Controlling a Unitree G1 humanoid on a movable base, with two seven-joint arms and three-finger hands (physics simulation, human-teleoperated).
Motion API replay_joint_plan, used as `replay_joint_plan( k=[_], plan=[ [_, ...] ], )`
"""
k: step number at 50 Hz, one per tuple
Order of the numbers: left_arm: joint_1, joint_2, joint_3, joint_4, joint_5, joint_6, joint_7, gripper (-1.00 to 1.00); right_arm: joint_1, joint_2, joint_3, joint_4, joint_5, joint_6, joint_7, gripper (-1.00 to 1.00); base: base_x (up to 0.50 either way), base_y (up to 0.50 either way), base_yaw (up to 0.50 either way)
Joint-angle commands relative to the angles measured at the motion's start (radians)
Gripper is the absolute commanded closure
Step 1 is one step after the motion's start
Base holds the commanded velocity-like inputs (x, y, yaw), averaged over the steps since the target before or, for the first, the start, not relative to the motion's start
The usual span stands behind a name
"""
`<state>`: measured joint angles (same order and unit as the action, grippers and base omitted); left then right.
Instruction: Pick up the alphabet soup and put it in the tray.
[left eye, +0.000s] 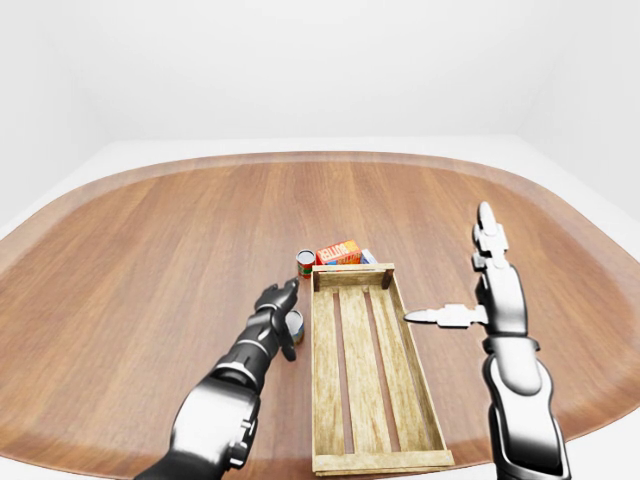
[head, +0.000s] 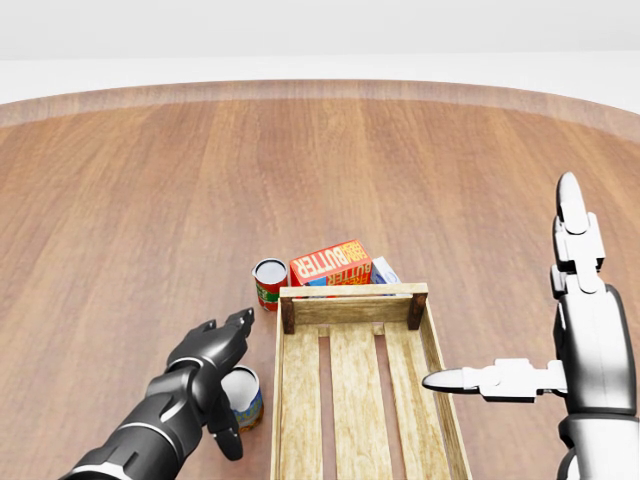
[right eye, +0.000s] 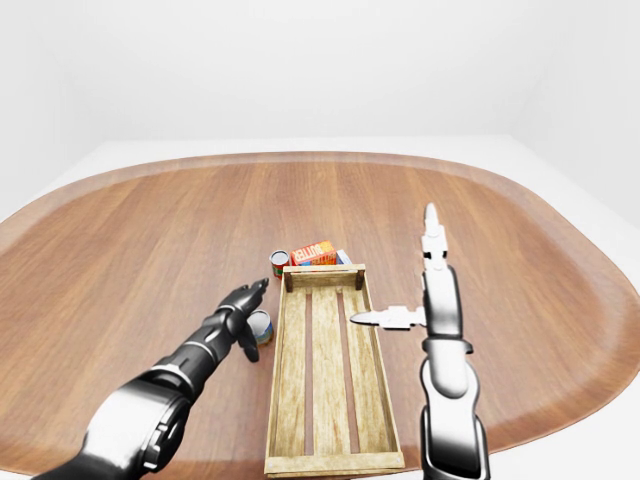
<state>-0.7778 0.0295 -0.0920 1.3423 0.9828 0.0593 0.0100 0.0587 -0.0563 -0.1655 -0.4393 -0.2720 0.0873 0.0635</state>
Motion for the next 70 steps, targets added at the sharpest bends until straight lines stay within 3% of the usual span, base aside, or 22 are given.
replay_joint_plan(
  k=[1, 11, 22, 36, 70],
  plan=[
    [-0.008, -0.001, -0.004, 0.014, 0.025, -0.002, -0.001, -1.0, -0.001, -0.001, -0.007, 0.008, 0.007, 0.0, 0.005, -1.0, 0.0, 0.0, 0.0],
    [-0.033, 0.012, -0.03, 0.014, 0.105, 0.02, -0.024, -1.0, 0.0, -0.001, -0.012, 0.003, 0.014, 0.0, 0.006, -1.0, 0.0, 0.0, 0.0],
    [-0.041, 0.0, -0.022, 0.018, 0.13, 0.022, -0.029, -1.0, 0.002, -0.001, -0.012, 0.001, 0.017, 0.0, 0.006, -1.0, 0.0, 0.0, 0.0],
    [-0.037, -0.037, -0.005, 0.022, 0.108, 0.013, -0.015, -1.0, 0.002, -0.002, -0.019, 0.0, 0.023, 0.0, 0.008, -1.0, 0.0, 0.0, 0.0],
    [-0.018, -0.038, -0.003, 0.028, 0.092, 0.012, -0.004, -1.0, 0.004, -0.001, -0.02, -0.003, 0.023, 0.0, 0.006, -1.0, 0.0, 0.0, 0.0]
  ],
)
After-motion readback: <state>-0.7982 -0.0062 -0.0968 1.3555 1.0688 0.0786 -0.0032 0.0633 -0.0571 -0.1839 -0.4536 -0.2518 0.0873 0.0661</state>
